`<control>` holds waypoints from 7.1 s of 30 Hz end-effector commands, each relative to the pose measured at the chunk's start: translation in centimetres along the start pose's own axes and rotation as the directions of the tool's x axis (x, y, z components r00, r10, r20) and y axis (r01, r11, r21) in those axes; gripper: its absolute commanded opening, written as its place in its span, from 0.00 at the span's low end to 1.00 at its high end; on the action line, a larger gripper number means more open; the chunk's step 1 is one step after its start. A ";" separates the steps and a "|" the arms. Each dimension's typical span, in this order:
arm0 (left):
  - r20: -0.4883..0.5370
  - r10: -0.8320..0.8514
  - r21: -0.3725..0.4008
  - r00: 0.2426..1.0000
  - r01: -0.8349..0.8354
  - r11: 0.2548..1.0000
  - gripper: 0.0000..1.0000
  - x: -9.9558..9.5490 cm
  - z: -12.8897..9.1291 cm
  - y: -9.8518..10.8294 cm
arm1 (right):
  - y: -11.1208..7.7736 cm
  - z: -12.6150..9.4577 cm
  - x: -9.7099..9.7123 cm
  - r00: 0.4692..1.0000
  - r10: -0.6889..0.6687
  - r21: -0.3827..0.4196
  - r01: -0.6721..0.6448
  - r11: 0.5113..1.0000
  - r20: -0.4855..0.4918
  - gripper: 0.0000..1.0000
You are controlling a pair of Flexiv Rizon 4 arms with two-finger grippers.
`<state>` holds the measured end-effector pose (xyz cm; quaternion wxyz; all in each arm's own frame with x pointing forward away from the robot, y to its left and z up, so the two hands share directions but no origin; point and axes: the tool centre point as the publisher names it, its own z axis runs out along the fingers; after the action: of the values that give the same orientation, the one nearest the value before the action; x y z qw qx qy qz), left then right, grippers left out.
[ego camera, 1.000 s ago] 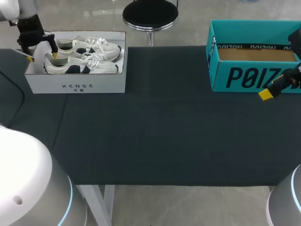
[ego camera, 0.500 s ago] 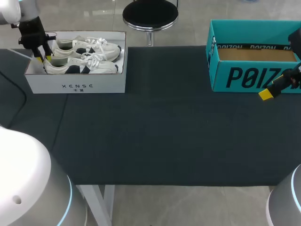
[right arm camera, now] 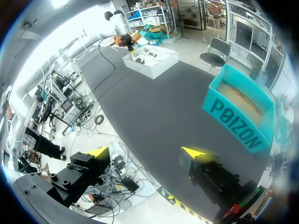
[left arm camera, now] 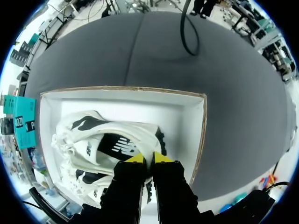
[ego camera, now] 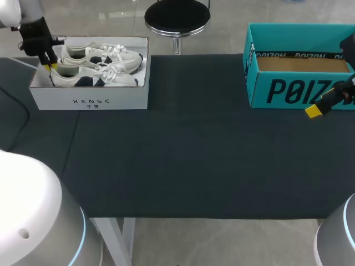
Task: Take the shoe out of the shoebox, open the shoe tongue, remove and reinsert the insole, then place the shoe into the shoebox
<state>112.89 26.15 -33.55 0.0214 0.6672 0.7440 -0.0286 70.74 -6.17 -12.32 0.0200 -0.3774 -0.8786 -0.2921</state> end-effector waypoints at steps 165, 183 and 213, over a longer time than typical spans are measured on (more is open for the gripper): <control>0.356 -0.098 0.198 0.929 0.028 0.980 0.00 -37.0 0.4 -32.6 | 0.2 0.1 -0.1 1.000 0.000 0.004 0.000 1.000 -0.002 1.00; 0.376 -0.042 0.180 0.926 -0.028 0.983 0.00 -37.7 3.9 -31.8 | 0.2 0.1 -0.1 1.000 0.000 0.004 0.000 1.000 -0.002 1.00; -0.056 -0.543 0.545 0.838 0.481 0.687 1.00 -27.6 -1.2 -21.0 | 0.2 0.1 -0.1 1.000 0.000 0.004 0.000 1.000 -0.002 1.00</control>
<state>91.78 -5.45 -29.97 0.0001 0.5448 0.8140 -0.2018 70.75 -6.18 -12.32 0.0200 -0.3774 -0.8785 -0.2921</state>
